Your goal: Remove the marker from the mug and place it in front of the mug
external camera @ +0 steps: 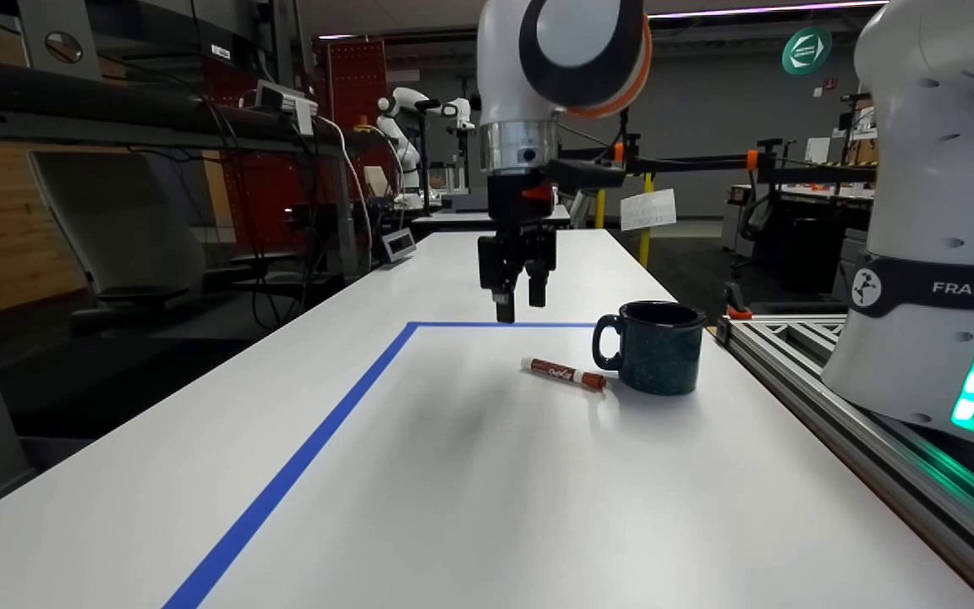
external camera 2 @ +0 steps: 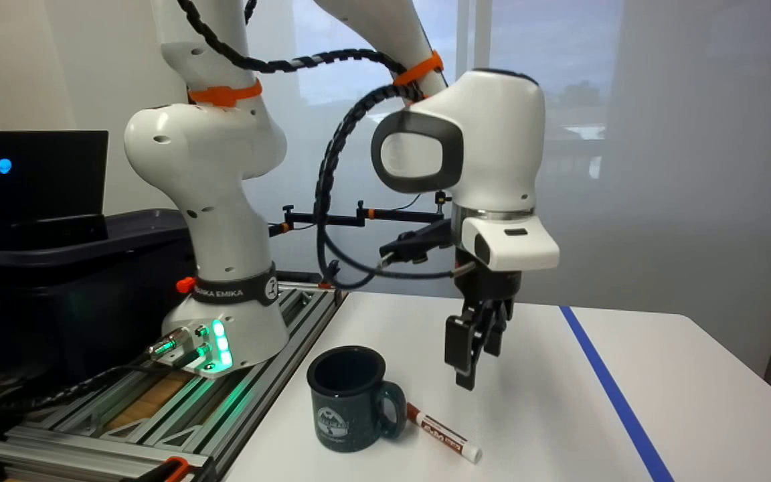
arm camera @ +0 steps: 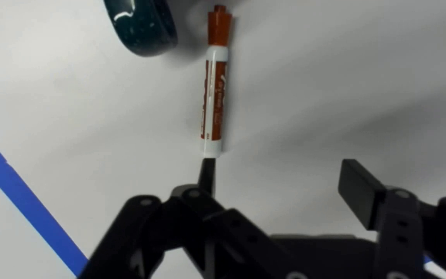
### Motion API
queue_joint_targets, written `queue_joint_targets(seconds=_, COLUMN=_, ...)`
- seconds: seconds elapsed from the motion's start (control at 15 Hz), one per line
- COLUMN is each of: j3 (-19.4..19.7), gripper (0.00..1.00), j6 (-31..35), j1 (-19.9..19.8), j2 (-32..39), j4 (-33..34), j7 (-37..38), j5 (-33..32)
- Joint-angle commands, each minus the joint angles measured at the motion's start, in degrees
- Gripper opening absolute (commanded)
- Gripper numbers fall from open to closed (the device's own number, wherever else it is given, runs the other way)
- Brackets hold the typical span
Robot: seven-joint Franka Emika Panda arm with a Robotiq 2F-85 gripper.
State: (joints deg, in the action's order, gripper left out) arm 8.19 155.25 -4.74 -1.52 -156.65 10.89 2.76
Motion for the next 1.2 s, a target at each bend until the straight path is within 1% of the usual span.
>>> queue_joint_targets(seconds=0.0, j3=-1.5, gripper=1.00, j6=-13.8, j1=0.2, j2=-13.4, j4=-1.7, j7=-6.9, j5=0.8)
queue_joint_targets(seconds=0.13, j3=-2.0, gripper=1.00, j6=-19.7, j1=0.5, j2=-16.7, j4=-0.7, j7=-9.5, j5=0.6)
queue_joint_targets(seconds=0.2, j3=-2.5, gripper=1.00, j6=-22.3, j1=0.1, j2=-18.0, j4=-0.3, j7=-9.2, j5=-0.9)
queue_joint_targets(seconds=0.33, j3=-3.8, gripper=1.00, j6=-25.1, j1=-0.8, j2=-20.6, j4=-0.2, j7=-7.6, j5=-3.4)
queue_joint_targets(seconds=0.47, j3=-5.4, gripper=1.00, j6=-24.2, j1=-2.0, j2=-22.3, j4=-0.5, j7=-4.8, j5=-7.3)
queue_joint_targets(seconds=0.53, j3=-5.7, gripper=1.00, j6=-23.5, j1=-2.4, j2=-22.7, j4=-0.6, j7=-4.0, j5=-8.0)
queue_joint_targets(seconds=0.6, j3=-4.5, gripper=1.00, j6=-23.1, j1=-1.2, j2=-19.7, j4=0.5, j7=-6.4, j5=-5.1)
queue_joint_targets(seconds=0.73, j3=-5.0, gripper=1.00, j6=-23.0, j1=-1.7, j2=-20.6, j4=0.4, j7=-5.4, j5=-6.3)
queue_joint_targets(seconds=1.13, j3=-5.2, gripper=1.00, j6=-23.0, j1=-1.8, j2=-20.7, j4=0.4, j7=-5.4, j5=-6.5)
